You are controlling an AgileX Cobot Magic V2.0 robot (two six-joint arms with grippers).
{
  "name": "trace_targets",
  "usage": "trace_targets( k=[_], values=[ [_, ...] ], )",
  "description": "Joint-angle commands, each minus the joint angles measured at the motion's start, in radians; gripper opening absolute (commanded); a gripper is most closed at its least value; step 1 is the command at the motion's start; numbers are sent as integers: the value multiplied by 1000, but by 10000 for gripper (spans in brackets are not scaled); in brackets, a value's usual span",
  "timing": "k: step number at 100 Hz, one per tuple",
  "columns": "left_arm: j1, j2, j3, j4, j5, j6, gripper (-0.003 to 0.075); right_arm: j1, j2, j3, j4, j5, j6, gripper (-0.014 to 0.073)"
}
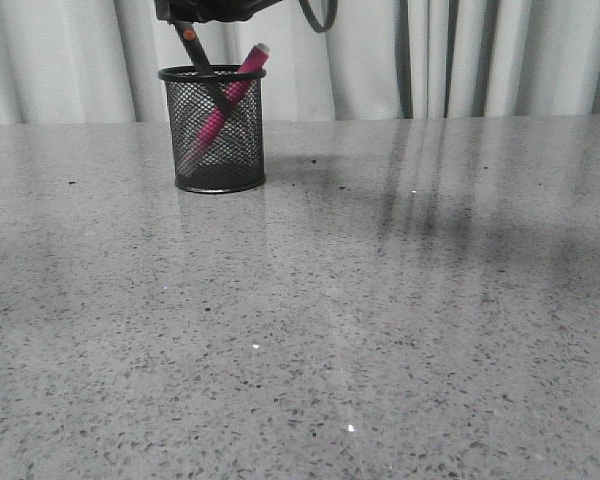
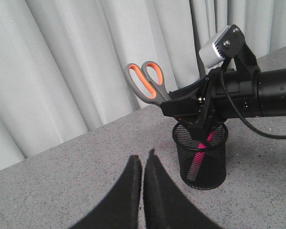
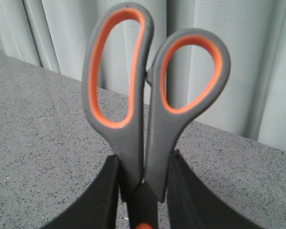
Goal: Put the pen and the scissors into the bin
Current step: 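Lower the scissors blades-first into the cup and open the right gripper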
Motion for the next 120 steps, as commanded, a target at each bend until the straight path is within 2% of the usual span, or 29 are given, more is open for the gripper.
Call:
trace_targets(
  k=[1,26,83,92,109,120],
  values=[
    [3,-5,-23,-44,-45,-12,-19,6,-76,-14,-3,-114,1,-76],
    [3,-5,-23,-44,-45,-12,-19,22,-95,70,-3,-188,4,-76],
    [3,-5,-23,-44,-45,-12,-19,22,-107,108,-11,-160,4,-67],
    [3,-5,-23,-44,-45,-12,-19,22,-107,108,-11,-160,4,-5],
    [3,-5,-23,-44,-45,-12,-19,22,-107,108,-11,-160,4,206],
    [3,-5,-23,-44,-45,-12,-19,22,-107,108,-11,-162,4,259]
  ],
)
